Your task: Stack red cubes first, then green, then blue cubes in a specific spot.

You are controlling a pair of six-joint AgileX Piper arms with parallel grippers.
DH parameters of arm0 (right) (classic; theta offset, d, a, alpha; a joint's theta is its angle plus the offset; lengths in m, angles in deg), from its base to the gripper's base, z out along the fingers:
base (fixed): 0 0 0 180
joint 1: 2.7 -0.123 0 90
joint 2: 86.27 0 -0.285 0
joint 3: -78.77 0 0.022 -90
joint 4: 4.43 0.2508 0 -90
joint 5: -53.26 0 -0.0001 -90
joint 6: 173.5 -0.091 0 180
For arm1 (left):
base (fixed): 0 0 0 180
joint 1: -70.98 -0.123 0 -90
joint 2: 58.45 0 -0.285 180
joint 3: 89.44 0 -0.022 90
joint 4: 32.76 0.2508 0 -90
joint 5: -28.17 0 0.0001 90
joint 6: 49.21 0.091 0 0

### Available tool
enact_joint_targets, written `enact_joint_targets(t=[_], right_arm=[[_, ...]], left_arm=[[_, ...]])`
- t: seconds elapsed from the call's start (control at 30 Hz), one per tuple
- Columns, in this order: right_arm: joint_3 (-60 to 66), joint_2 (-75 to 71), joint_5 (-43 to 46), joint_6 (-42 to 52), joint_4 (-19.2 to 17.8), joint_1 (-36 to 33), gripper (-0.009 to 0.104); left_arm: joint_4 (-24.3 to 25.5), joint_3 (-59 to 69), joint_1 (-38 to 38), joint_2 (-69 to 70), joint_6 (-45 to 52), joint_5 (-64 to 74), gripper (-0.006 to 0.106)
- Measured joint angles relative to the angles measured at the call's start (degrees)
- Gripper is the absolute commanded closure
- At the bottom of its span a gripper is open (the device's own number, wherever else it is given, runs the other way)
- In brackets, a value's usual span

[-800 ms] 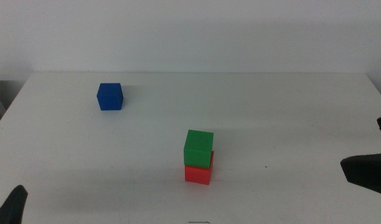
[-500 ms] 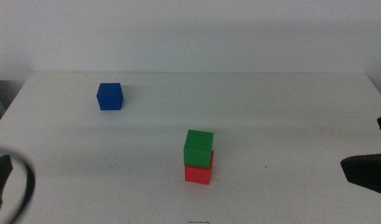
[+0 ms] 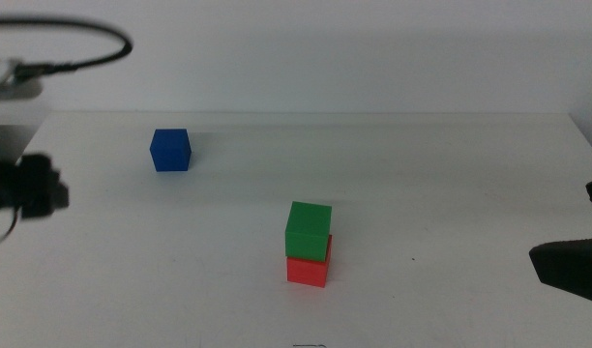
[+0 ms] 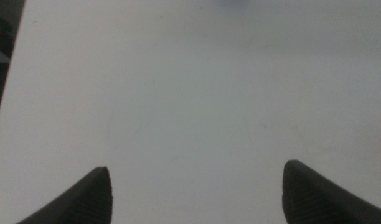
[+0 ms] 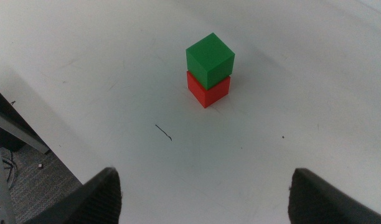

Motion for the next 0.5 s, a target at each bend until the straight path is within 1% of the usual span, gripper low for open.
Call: enact_joint_targets(t=[0.17,0.5], right_arm=[[0.0,0.0,0.0,0.0,0.0,0.0,0.023],[0.0,0.0,0.0,0.0,0.0,0.0,0.023]], left_arm=[[-0.3,-8.5,0.0,-9.6,0.1,1.1,0.007],[-1.8,-30.7,1.0,-35.9,4.3,2.8,0.007]])
